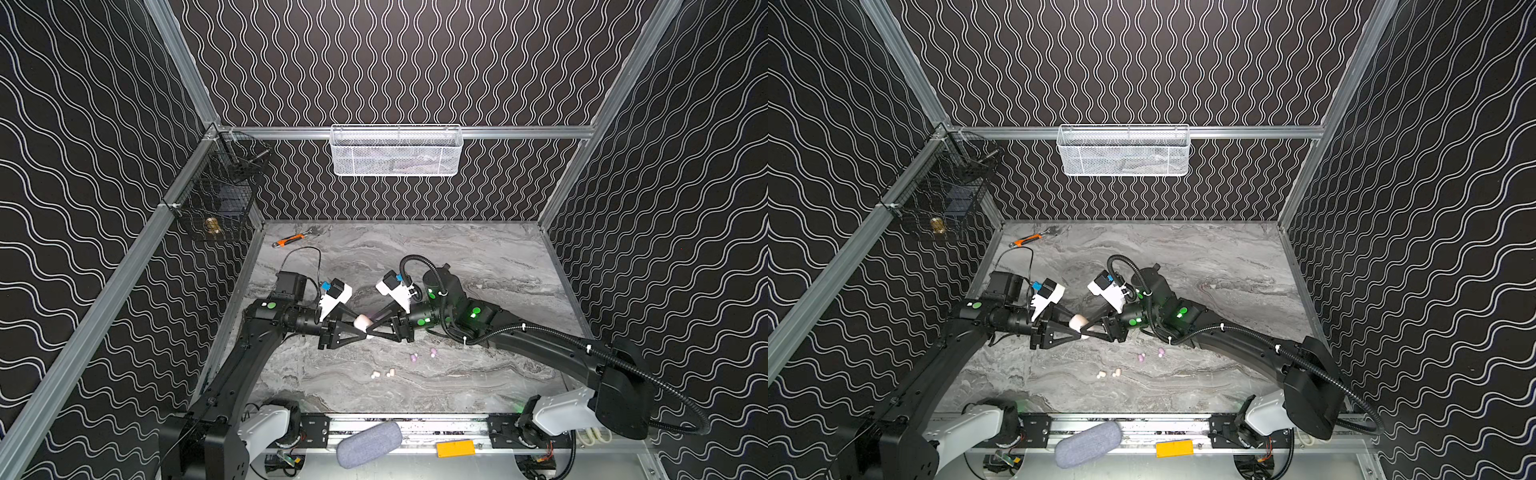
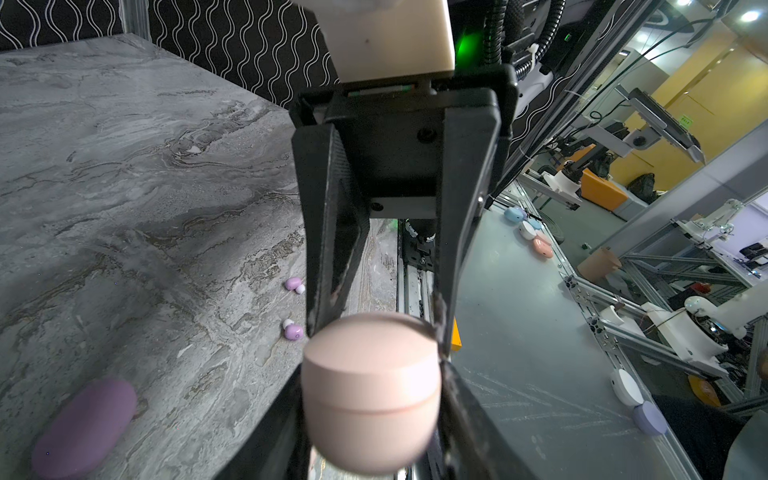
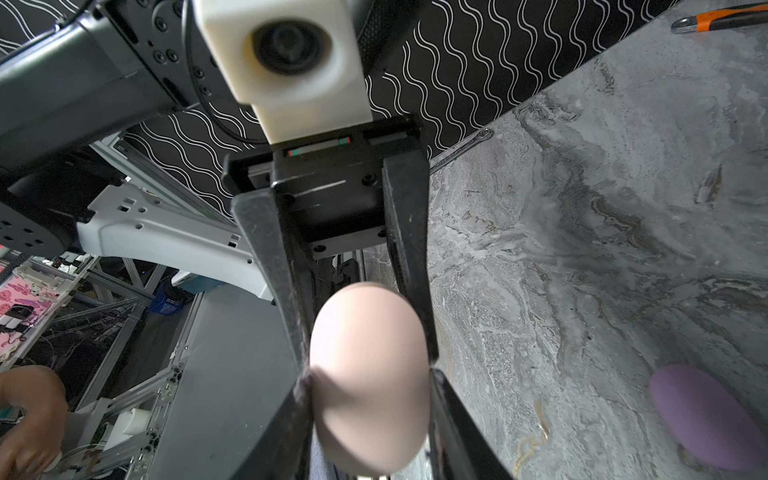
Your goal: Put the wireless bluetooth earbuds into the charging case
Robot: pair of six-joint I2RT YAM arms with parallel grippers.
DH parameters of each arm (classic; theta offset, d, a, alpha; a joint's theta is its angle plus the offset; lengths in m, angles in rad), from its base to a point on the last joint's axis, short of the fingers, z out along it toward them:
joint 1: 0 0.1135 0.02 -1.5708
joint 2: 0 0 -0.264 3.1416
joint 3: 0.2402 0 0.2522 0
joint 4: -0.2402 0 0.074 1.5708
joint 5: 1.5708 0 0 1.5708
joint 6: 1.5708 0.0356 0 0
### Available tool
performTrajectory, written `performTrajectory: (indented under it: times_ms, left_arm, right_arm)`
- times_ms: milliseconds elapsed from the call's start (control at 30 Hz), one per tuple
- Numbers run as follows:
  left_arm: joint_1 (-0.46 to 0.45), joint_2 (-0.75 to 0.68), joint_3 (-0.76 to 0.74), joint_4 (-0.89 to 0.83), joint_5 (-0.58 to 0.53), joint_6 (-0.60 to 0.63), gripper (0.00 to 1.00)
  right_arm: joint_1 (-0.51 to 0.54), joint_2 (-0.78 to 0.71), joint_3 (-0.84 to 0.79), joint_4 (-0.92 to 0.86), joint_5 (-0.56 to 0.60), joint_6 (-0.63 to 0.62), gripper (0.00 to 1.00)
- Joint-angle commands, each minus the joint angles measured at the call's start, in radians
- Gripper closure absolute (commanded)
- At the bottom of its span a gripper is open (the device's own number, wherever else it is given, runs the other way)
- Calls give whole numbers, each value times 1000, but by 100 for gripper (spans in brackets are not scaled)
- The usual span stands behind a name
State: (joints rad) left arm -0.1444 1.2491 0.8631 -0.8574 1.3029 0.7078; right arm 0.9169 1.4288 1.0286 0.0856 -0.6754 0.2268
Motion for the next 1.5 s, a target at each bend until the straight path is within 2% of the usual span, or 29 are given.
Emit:
performTrajectory:
  times_ms: [0,433,600,667,800,1067,1167,1467]
  left_arm:
    - [-4,1,2,18,22,16,62]
    - [-5,-7,1,18,21,18,79]
    - [-5,-9,-1,18,21,18,82]
    - [-6,-9,-1,18,19,18,83]
    - [-4,-6,-1,18,19,19,85]
    - [-4,-13,-3,18,16,18,88]
    - [-5,-9,-1,18,10,18,90]
    - [-5,-1,5,18,4,19,96]
  right_arm:
    - [5,0,8,32,-1,9,66]
    - [5,2,13,26,1,7,64]
    - [5,-1,13,23,8,6,58]
    - [4,-1,11,22,12,5,49]
    - [4,-1,15,19,18,4,39]
    - [5,-12,7,16,37,1,36]
    - [3,-35,-1,3,88,-4,32]
    - [8,-104,-23,-17,190,4,29]
